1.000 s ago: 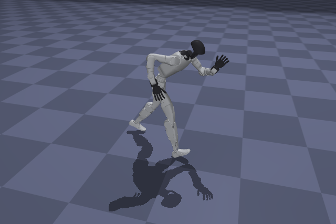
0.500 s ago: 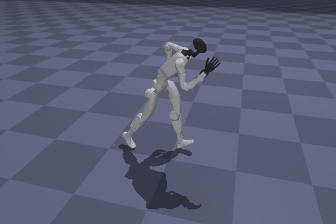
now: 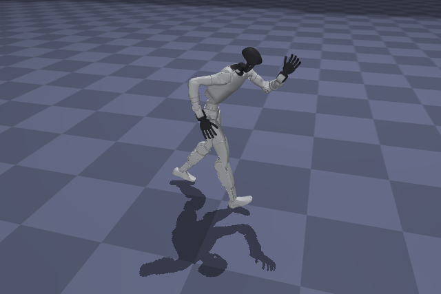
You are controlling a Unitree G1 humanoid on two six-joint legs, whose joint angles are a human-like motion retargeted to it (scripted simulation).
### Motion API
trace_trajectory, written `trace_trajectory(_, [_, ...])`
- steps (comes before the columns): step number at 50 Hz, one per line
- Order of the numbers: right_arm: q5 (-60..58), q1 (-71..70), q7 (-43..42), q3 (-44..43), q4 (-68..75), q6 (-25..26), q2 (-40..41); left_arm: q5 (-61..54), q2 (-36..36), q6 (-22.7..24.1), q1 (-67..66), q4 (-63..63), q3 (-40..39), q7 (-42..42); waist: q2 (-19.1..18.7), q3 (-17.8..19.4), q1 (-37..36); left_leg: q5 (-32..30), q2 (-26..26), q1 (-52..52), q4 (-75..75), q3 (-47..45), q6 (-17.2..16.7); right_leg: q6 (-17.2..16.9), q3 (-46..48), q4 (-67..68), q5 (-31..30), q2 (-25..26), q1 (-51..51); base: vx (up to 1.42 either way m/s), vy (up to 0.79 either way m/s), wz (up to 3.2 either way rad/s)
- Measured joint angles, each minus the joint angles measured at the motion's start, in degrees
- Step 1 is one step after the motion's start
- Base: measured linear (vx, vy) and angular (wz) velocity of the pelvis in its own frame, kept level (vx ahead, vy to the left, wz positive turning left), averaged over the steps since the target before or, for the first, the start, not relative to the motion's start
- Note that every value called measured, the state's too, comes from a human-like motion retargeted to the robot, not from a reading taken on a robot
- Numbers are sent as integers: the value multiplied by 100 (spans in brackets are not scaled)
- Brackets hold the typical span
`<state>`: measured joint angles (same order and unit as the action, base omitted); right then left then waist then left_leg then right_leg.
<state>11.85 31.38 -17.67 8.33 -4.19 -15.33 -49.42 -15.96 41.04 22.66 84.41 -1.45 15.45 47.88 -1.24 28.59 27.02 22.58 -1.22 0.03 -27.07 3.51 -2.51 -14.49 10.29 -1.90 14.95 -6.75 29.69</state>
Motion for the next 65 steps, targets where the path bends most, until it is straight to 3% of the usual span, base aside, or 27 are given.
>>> trace_trajectory(3, [213,539,286,-407,260,109,488,110,-61,-156,-506,111,-91,-381,-37,-15,-62,-431,42,582,-473,141,4,-28,819,10,-151,-125,-337,139,-41,2])
trace_trajectory(5, [373,528,292,-474,493,134,932,470,-339,-368,-1255,339,-367,-638,-88,4,-182,-869,-58,480,-1509,173,119,267,1198,490,-561,-317,-578,131,-33,-8])
trace_trajectory(7, [543,4,-42,-222,745,117,1326,828,-654,-595,-2412,641,-488,-593,-235,63,-355,-1046,-3,-95,-2954,94,275,681,1153,1693,-265,-350,-390,124,-33,-39])
trace_trajectory(8, [500,-422,-354,-42,864,170,1524,857,-808,-697,-3123,787,-434,-453,-269,106,-461,-898,39,-440,-3728,8,357,726,1047,2718,128,-421,-100,119,-32,-67])
trace_trajectory(10, [374,-1670,-1116,382,1096,284,1801,629,-1067,-832,-4546,707,-152,-373,-429,121,-672,-580,248,-1490,-5340,-167,586,1258,1072,3577,820,-259,5,110,-31,-104])
trace_trajectory(12, [-135,-3029,-1684,393,1038,615,2218,-504,-1186,-849,-6039,639,103,-610,-236,121,-1168,-294,382,-2357,-6396,-680,878,1420,690,4676,1231,-255,309,107,-26,-168])
trace_trajectory(15, [-454,-4620,-1764,189,490,544,2765,-551,-953,-1080,-8096,377,386,-1280,22,105,-1935,168,571,-3439,-6898,-1156,1219,1564,266,5030,1505,-145,-60,107,-10,-146])
trace_trajectory(19, [-390,-6073,-1950,324,-740,278,2737,-312,-561,-1089,-10373,618,286,-1665,237,71,-3001,255,730,-4332,-5472,-1493,1253,1420,-157,4932,1149,-170,-843,111,9,-100])
trace_trajectory(22, [-95,-6863,-2027,438,-1628,65,2337,-738,-369,-1096,-11466,863,-11,-1954,344,41,-3647,-120,594,-4240,-2707,-1762,1288,1225,-419,4035,648,-244,-1688,108,17,-51])
trace_trajectory(25, [-324,-7124,-1963,412,-2389,-145,2008,-947,-229,-1085,-12437,1099,-432,-2093,243,25,-4433,-520,729,-3288,913,-2267,763,1018,-785,3212,228,-83,-2707,123,26,-113])
trace_trajectory(27, [-648,-7053,-1947,335,-2680,-226,1960,-859,-229,-1041,-13092,1205,-775,-2179,63,14,-4861,-327,900,-2747,2400,-2120,219,912,-994,2824,148,30,-3532,131,39,-130])
trace_trajectory(30, [-862,-7012,-1922,342,-2817,-190,2035,-763,-419,-1028,-13728,1258,-1291,-2355,63,-43,-5164,-252,1049,-2504,2686,-1735,-47,816,-1147,2857,281,-184,-4315,122,44,-85])
trace_trajectory(31, [-804,-6998,-1874,405,-2790,-171,2124,-726,-522,-1032,-13779,1236,-1428,-2381,145,-83,-5208,-728,1088,-2567,2330,-1883,55,871,-1152,3223,384,-318,-4315,109,42,-58])
trace_trajectory(33, [-764,-6921,-1738,563,-2691,-116,2353,-651,-809,-1016,-13602,1105,-1571,-2285,428,-76,-5255,-1339,1030,-2907,1254,-2172,363,964,-1139,4268,549,-747,-4081,97,40,-37])
trace_trajectory(35, [-1038,-6591,-1668,788,-2509,87,2610,-602,-1190,-1061,-12995,835,-1471,-1940,664,0,-5220,-758,1128,-3734,-940,-2383,479,1194,-1157,5544,702,-1191,-3665,80,39,-19])
trace_trajectory(37, [-1395,-6334,-1658,1154,-1956,317,2751,-817,-1512,-1095,-11476,248,-1139,-1544,771,119,-5100,-285,1082,-3916,-1489,-2539,635,1274,-1137,6708,1228,-1504,-2878,52,33,-20])
trace_trajectory(40, [-1415,-5642,-1293,1532,-1227,392,2686,-577,-1748,-1167,-9086,-462,-934,-1285,646,121,-4586,18,1195,-4042,-1960,-2641,557,1611,-1076,7469,2057,-1303,-1872,38,27,0])
trace_trajectory(43, [-1391,-4991,-752,1567,-1249,78,2116,-289,-1303,-994,-6821,-675,-719,-908,522,121,-3581,51,1015,-4051,-1738,-2589,648,1514,-214,7109,1832,-1228,-1189,25,23,45])
trace_trajectory(45, [-1437,-4652,-579,1538,-1356,15,1594,-522,-571,-907,-5400,-774,-337,-726,415,121,-2949,-13,995,-3942,-1429,-2632,583,1833,857,7008,1748,-1544,-1113,21,21,12])
trace_trajectory(47, [-1042,-4224,-463,1366,-1447,-83,1151,-739,349,-873,-3963,-1030,410,-733,410,117,-2486,-125,906,-3666,-954,-2775,452,1400,1480,6858,1684,-1582,-1266,22,18,-25])
trace_trajectory(49, [-666,-3712,-462,1120,-1453,-126,814,-679,1146,-892,-2736,-1120,1112,-794,396,93,-2256,-157,924,-3345,-594,-3044,369,1011,1516,6564,1236,-1377,-1256,22,16,-108])
trace_trajectory(51, [-438,-3262,-568,784,-1382,-151,546,-643,1749,-864,-1685,-1041,1642,-730,302,56,-2218,-114,1081,-3075,-379,-3421,377,952,1638,6235,1002,-1337,-1252,23,17,-196])
trace_trajectory(55, [-86,-2239,-643,-424,-1394,-134,529,-936,2436,-690,-117,-404,2667,-683,-25,-58,-2320,80,1694,-2811,-828,-4204,368,911,1638,5505,1189,-1222,-1319,25,17,-221])
trace_trajectory(61, [535,-1600,-646,-1233,-1650,-150,1217,-1384,3031,-351,616,1595,4307,-1265,-367,-444,-1945,71,1966,-2384,-985,-5195,476,714,1740,4528,1291,-1500,-822,19,13,-204])
trace_trajectory(65, [501,-1479,-474,-1094,-1673,-91,1568,-971,2968,-333,-11,2587,4113,-1585,-276,-395,-1554,-121,1873,-1773,-852,-5767,472,497,1852,3335,1137,-1446,-627,19,2,-209])
